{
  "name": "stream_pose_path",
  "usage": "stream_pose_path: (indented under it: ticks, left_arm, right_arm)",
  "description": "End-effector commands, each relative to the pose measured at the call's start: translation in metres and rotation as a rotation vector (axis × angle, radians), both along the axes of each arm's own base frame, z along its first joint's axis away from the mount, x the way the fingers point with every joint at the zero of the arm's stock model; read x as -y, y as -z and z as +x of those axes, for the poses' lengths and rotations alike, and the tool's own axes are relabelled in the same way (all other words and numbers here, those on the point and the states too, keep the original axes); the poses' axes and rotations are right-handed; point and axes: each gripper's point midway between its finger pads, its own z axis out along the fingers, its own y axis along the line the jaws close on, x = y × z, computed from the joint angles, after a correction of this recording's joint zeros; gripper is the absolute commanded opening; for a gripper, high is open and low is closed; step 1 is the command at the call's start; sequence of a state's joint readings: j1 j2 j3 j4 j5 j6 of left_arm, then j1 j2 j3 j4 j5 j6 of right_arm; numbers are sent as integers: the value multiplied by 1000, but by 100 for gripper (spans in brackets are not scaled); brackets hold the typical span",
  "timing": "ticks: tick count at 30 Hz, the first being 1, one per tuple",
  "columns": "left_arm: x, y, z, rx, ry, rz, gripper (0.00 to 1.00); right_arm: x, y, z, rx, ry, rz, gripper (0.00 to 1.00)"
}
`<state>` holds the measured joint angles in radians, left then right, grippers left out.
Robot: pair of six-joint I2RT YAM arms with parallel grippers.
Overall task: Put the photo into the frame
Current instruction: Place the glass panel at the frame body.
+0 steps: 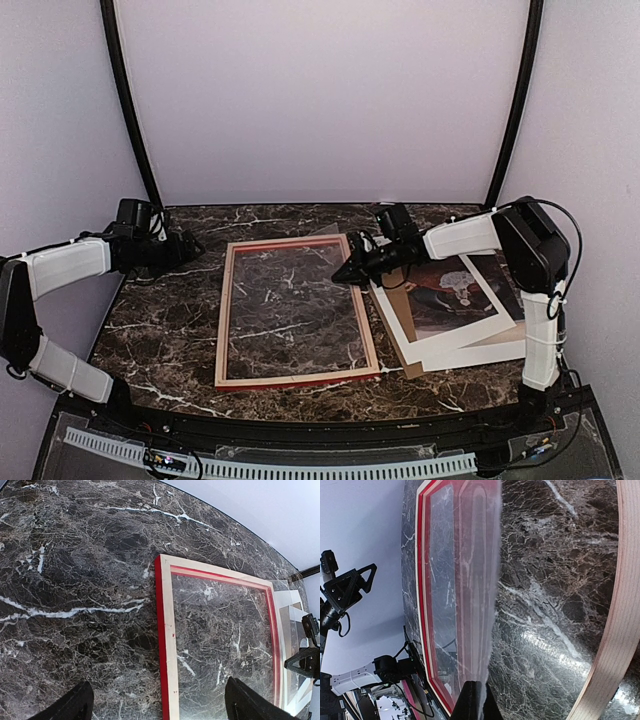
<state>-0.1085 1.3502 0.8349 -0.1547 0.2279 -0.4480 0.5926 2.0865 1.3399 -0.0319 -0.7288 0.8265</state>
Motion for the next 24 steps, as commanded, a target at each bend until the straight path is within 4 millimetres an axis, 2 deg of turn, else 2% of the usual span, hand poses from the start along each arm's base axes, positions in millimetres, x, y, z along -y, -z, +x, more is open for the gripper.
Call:
stream_pose_path:
  ticks: [1,24]
  left_arm:
    - [4,4,-3,-6,25,3,94]
    - [20,14,-5,-37,70,-6,94]
  right_arm:
    - [-12,-11,-2,32,-36,28,0]
    - [-18,-19,10,84,-26,52,0]
